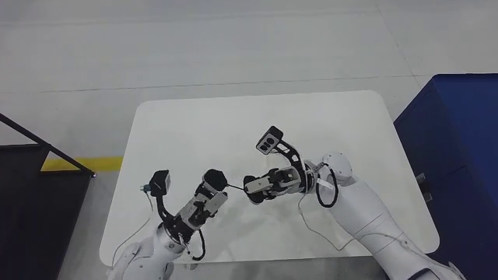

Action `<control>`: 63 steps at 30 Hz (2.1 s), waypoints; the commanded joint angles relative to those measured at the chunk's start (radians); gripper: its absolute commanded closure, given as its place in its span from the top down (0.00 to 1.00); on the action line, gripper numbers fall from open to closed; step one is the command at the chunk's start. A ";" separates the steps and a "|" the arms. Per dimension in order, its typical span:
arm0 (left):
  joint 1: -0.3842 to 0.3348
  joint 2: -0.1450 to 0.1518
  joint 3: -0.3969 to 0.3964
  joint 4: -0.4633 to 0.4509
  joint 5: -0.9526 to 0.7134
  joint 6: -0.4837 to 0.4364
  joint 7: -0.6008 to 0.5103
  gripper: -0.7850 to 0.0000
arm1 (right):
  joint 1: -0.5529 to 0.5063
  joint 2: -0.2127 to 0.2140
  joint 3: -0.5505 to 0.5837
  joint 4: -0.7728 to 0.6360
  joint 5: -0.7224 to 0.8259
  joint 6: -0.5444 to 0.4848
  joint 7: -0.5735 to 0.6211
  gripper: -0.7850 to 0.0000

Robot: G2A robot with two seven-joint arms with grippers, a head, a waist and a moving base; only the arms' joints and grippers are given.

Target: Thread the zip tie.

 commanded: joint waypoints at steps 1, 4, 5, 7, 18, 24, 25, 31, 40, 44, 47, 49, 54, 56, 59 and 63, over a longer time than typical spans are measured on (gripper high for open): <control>0.008 0.013 -0.064 -0.060 -0.566 0.251 -0.247 1.00 | -0.018 0.011 0.029 -0.028 -0.048 0.012 -0.013 0.00; 0.005 0.026 -0.130 -0.070 -0.728 0.414 -0.383 1.00 | -0.039 0.018 0.044 -0.053 -0.053 0.048 -0.026 0.00; 0.005 0.026 -0.130 -0.070 -0.728 0.414 -0.383 1.00 | -0.039 0.018 0.044 -0.053 -0.053 0.048 -0.026 0.00; 0.005 0.026 -0.130 -0.070 -0.728 0.414 -0.383 1.00 | -0.039 0.018 0.044 -0.053 -0.053 0.048 -0.026 0.00; -0.014 0.037 -0.147 -0.109 -0.848 0.710 -0.486 1.00 | -0.089 0.049 0.115 -0.117 -0.193 0.158 -0.115 0.00; -0.015 0.039 -0.116 -0.125 -0.739 0.724 -0.477 0.61 | -0.102 0.060 0.124 -0.130 -0.227 0.228 -0.085 0.00; -0.017 0.039 -0.111 -0.127 -0.732 0.721 -0.484 0.60 | -0.101 0.062 0.124 -0.127 -0.235 0.237 -0.089 0.00; -0.006 0.038 -0.096 -0.145 -0.657 0.688 -0.426 0.36 | -0.092 0.065 0.120 -0.110 -0.250 0.277 -0.106 0.00; -0.007 0.036 -0.074 -0.155 -0.579 0.660 -0.384 0.33 | -0.090 0.070 0.117 -0.120 -0.264 0.291 -0.108 0.00; -0.010 0.035 -0.069 -0.155 -0.584 0.659 -0.390 0.26 | -0.088 0.071 0.116 -0.115 -0.256 0.295 -0.110 0.00; -0.014 0.034 -0.068 -0.153 -0.583 0.658 -0.390 0.18 | -0.084 0.072 0.116 -0.109 -0.251 0.295 -0.111 0.00; -0.018 0.034 -0.067 -0.152 -0.584 0.657 -0.389 0.00 | -0.081 0.072 0.117 -0.106 -0.249 0.295 -0.111 0.00; -0.025 0.032 -0.054 -0.148 -0.577 0.656 -0.381 0.00 | -0.076 0.073 0.112 -0.102 -0.244 0.296 -0.106 0.00; -0.027 0.030 -0.050 -0.148 -0.579 0.653 -0.377 0.00 | -0.073 0.073 0.109 -0.099 -0.240 0.298 -0.102 0.00; -0.029 0.029 -0.048 -0.149 -0.577 0.641 -0.368 0.00 | -0.067 0.073 0.111 -0.095 -0.232 0.288 -0.100 1.00; -0.024 0.027 -0.042 -0.154 -0.561 0.620 -0.353 0.00 | -0.072 0.075 0.122 -0.094 -0.216 0.265 -0.094 1.00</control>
